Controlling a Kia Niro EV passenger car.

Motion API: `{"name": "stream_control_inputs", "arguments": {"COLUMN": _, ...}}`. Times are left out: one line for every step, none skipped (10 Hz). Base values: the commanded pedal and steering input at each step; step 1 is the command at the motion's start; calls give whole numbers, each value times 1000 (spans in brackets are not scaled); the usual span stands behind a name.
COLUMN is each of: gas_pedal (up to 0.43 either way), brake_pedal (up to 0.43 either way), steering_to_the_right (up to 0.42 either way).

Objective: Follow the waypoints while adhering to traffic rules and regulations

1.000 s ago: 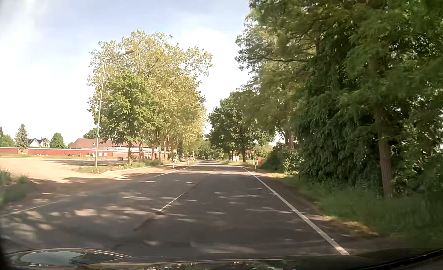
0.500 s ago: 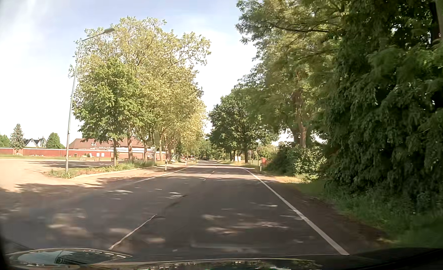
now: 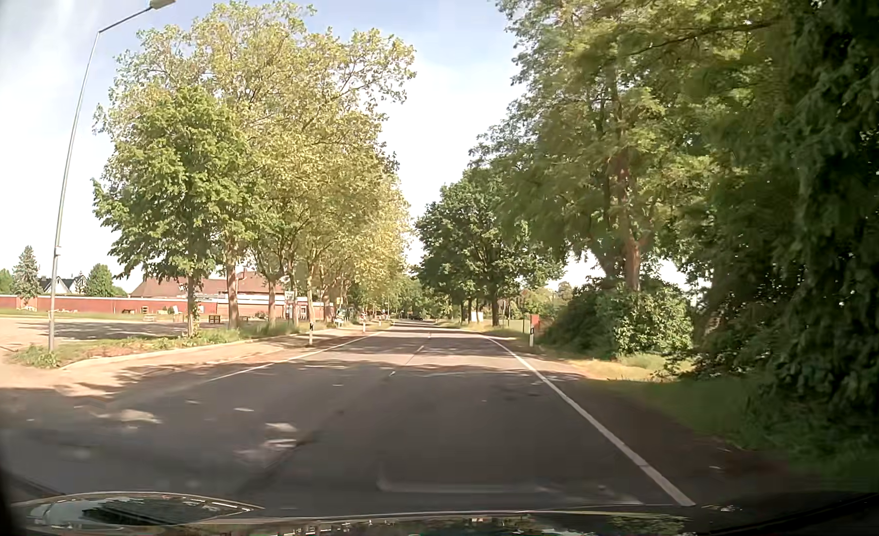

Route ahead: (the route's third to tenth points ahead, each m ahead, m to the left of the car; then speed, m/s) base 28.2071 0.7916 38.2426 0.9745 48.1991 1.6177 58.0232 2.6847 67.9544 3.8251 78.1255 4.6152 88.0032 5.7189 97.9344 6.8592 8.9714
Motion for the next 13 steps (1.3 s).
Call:
{"name": "stream_control_inputs", "arguments": {"gas_pedal": 197, "brake_pedal": 0, "steering_to_the_right": -13}}
{"name": "stream_control_inputs", "arguments": {"gas_pedal": 197, "brake_pedal": 0, "steering_to_the_right": -12}}
{"name": "stream_control_inputs", "arguments": {"gas_pedal": 197, "brake_pedal": 0, "steering_to_the_right": -12}}
{"name": "stream_control_inputs", "arguments": {"gas_pedal": 189, "brake_pedal": 0, "steering_to_the_right": -12}}
{"name": "stream_control_inputs", "arguments": {"gas_pedal": 189, "brake_pedal": 0, "steering_to_the_right": -12}}
{"name": "stream_control_inputs", "arguments": {"gas_pedal": 189, "brake_pedal": 0, "steering_to_the_right": -12}}
{"name": "stream_control_inputs", "arguments": {"gas_pedal": 189, "brake_pedal": 0, "steering_to_the_right": -12}}
{"name": "stream_control_inputs", "arguments": {"gas_pedal": 189, "brake_pedal": 0, "steering_to_the_right": -11}}
{"name": "stream_control_inputs", "arguments": {"gas_pedal": 189, "brake_pedal": 0, "steering_to_the_right": -11}}
{"name": "stream_control_inputs", "arguments": {"gas_pedal": 189, "brake_pedal": 0, "steering_to_the_right": -11}}
{"name": "stream_control_inputs", "arguments": {"gas_pedal": 197, "brake_pedal": 0, "steering_to_the_right": -10}}
{"name": "stream_control_inputs", "arguments": {"gas_pedal": 209, "brake_pedal": 0, "steering_to_the_right": -9}}
{"name": "stream_control_inputs", "arguments": {"gas_pedal": 220, "brake_pedal": 0, "steering_to_the_right": -8}}
